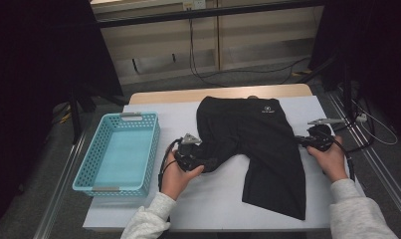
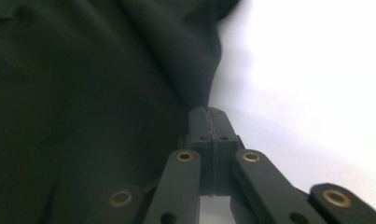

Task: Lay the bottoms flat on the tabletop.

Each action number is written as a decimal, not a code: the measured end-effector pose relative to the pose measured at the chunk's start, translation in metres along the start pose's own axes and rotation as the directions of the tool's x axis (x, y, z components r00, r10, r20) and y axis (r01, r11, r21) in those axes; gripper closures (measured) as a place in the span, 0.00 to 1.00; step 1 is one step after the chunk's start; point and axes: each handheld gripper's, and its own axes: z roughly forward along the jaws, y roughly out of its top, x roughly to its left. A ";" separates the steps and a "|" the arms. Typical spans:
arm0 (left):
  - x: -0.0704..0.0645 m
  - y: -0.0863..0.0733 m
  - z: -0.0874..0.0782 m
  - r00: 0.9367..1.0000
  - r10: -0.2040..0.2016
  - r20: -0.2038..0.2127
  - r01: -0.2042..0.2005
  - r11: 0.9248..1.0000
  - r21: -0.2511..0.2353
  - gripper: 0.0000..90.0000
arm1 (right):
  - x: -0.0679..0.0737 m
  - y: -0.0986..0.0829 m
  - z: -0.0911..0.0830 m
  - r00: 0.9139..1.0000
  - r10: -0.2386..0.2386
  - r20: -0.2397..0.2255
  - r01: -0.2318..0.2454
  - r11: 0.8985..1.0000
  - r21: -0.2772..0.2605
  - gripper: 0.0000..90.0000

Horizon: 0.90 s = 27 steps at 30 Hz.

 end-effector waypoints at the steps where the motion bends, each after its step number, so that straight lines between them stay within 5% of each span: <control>1: -0.001 0.000 0.000 1.000 -0.002 -0.001 0.002 1.000 -0.010 0.36 | -0.002 -0.001 -0.002 1.000 0.010 0.026 -0.010 1.000 -0.006 1.00; 2: -0.001 0.001 0.000 1.000 0.002 0.005 -0.002 1.000 -0.007 0.36 | -0.004 -0.002 -0.004 0.998 -0.002 0.062 0.002 1.000 -0.008 1.00; 4: -0.005 0.002 0.001 1.000 -0.004 0.008 0.004 1.000 -0.014 0.35 | -0.006 -0.003 -0.004 0.999 0.033 0.038 -0.032 0.999 -0.018 0.73; 6: -0.007 0.002 0.002 1.000 0.013 0.014 -0.013 1.000 -0.002 0.33 | -0.004 -0.004 -0.006 0.995 -0.002 0.096 0.004 1.000 -0.013 0.71; 12: -0.017 0.004 0.006 0.999 0.034 0.037 -0.034 0.999 0.000 0.32 | 0.005 -0.003 -0.014 0.996 -0.008 0.084 0.010 1.000 -0.025 0.50; 17: -0.019 0.003 0.008 0.999 0.038 0.033 -0.038 0.999 0.001 0.32 | 0.008 0.005 -0.014 0.997 -0.015 0.077 0.021 0.996 -0.083 0.51; 22: -0.012 0.002 0.004 0.999 0.032 0.014 -0.032 0.999 -0.002 0.31 | 0.006 0.025 0.006 0.997 0.010 0.075 -0.001 0.994 -0.110 0.52; 26: -0.009 -0.001 0.000 1.000 0.018 0.008 -0.018 1.000 -0.008 0.32 | 0.006 0.040 0.023 0.996 0.039 0.077 -0.028 0.990 -0.141 0.58; 27: -0.008 -0.001 -0.001 1.000 0.024 0.004 -0.024 1.000 -0.007 0.32 | 0.006 0.043 0.028 0.997 0.057 0.053 -0.048 0.986 -0.157 0.66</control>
